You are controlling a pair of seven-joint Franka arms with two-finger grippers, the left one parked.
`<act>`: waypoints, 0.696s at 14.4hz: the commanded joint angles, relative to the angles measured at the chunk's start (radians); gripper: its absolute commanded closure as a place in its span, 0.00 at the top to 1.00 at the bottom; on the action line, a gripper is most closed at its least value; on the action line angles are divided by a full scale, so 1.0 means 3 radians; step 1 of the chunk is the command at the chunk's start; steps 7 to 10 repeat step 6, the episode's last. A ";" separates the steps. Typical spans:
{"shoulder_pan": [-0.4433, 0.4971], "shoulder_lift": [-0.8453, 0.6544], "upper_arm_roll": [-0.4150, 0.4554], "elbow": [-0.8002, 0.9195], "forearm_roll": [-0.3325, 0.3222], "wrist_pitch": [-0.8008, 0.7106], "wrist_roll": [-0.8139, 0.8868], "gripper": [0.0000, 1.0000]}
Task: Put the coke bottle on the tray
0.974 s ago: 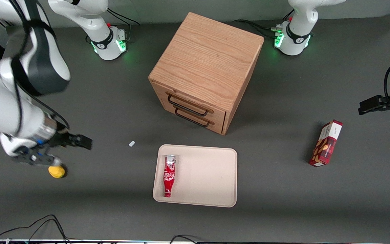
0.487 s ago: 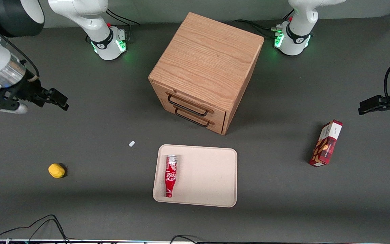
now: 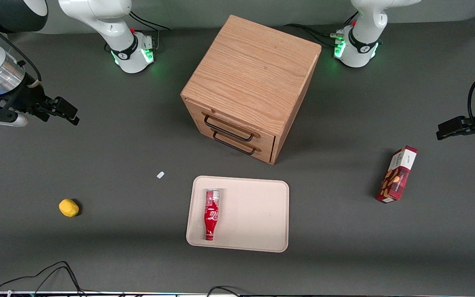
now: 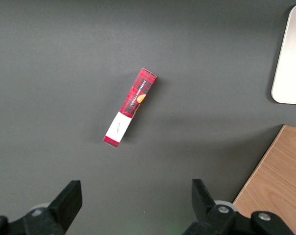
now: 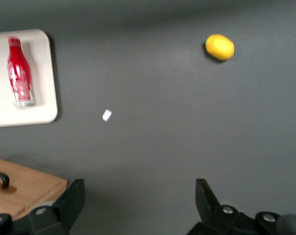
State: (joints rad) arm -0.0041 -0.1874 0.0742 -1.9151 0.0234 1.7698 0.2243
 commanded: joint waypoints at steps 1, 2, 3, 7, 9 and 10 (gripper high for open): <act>0.0034 0.0016 -0.0027 0.0186 -0.0022 -0.0300 -0.0287 1.00; 0.0034 0.0016 -0.0043 0.0217 -0.0022 -0.0351 -0.0348 1.00; 0.0034 0.0016 -0.0043 0.0247 -0.0022 -0.0397 -0.0369 1.00; 0.0034 0.0042 -0.0043 0.0350 -0.0022 -0.0448 -0.0364 1.00; 0.0034 0.0042 -0.0043 0.0350 -0.0022 -0.0448 -0.0364 1.00; 0.0034 0.0042 -0.0043 0.0350 -0.0022 -0.0448 -0.0364 1.00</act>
